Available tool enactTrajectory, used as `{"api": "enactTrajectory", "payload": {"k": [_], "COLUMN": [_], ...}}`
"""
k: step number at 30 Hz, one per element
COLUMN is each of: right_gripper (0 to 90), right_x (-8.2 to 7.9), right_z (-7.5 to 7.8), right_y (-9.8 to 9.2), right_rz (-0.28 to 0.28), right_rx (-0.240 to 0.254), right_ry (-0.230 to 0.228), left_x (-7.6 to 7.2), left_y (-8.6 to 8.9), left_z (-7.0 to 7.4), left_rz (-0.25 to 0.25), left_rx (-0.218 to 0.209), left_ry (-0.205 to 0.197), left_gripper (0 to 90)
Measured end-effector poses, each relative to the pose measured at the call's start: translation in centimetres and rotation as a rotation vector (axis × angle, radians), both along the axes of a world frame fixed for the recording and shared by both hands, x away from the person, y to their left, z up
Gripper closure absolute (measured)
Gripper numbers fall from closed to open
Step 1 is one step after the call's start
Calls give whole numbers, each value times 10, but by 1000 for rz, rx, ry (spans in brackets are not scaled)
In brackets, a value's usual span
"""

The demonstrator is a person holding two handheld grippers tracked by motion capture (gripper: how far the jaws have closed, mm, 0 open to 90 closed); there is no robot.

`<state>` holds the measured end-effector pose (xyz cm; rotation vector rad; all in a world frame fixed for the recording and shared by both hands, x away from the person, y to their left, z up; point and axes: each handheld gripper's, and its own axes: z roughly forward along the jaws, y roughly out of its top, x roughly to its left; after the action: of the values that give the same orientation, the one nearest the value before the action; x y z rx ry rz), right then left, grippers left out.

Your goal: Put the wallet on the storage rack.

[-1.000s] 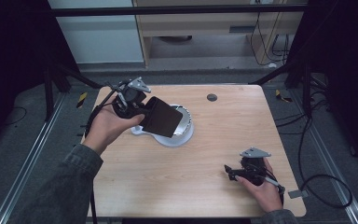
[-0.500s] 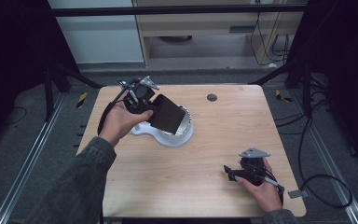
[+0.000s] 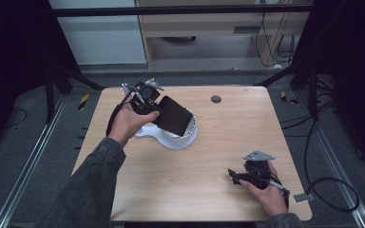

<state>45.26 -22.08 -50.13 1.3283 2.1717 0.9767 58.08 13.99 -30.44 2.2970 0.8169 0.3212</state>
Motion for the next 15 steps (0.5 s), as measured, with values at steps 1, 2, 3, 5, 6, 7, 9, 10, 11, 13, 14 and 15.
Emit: {"api": "enactTrajectory", "payload": {"k": [1,2,3,5,6,7,9,10,11,13,14,15], "right_gripper": [75,75,75,75,75,75,75,75,75,75,75,75], "right_x": [0,0,0,0,0,0,0,0,0,0,0,0], "right_z": [0,0,0,0,0,-1,-1,0,0,0,-1,-1], "right_y": [0,0,0,0,0,0,0,0,0,-1,-1,-1], "right_rz": [1,2,2,1,1,1,2,2,1,0,-2,-3], "right_rx": [-1,-1,-1,0,-1,-2,-4,-2,-3,-2,1,0], "right_ry": [-1,-1,-1,0,0,1,1,1,-2,-1,1,3], "left_x": [0,-1,-2,-2,-1,0,4,5,7,8,8,8], "left_y": [1,1,1,2,1,0,-4,-6,-8,-12,-13,-14], "left_z": [-1,-2,-4,-7,-9,-11,-15,-17,-19,-21,-21,-22], "left_rz": [1,4,2,0,-3,-1,-2,-3,-7,-11,-14,-16], "left_rx": [1,7,13,11,3,1,6,7,11,15,11,9], "left_ry": [2,-1,1,10,22,23,31,35,36,37,38,39], "left_gripper": [797,798,798,797,797,797,797,797,797,797,797,797]}}
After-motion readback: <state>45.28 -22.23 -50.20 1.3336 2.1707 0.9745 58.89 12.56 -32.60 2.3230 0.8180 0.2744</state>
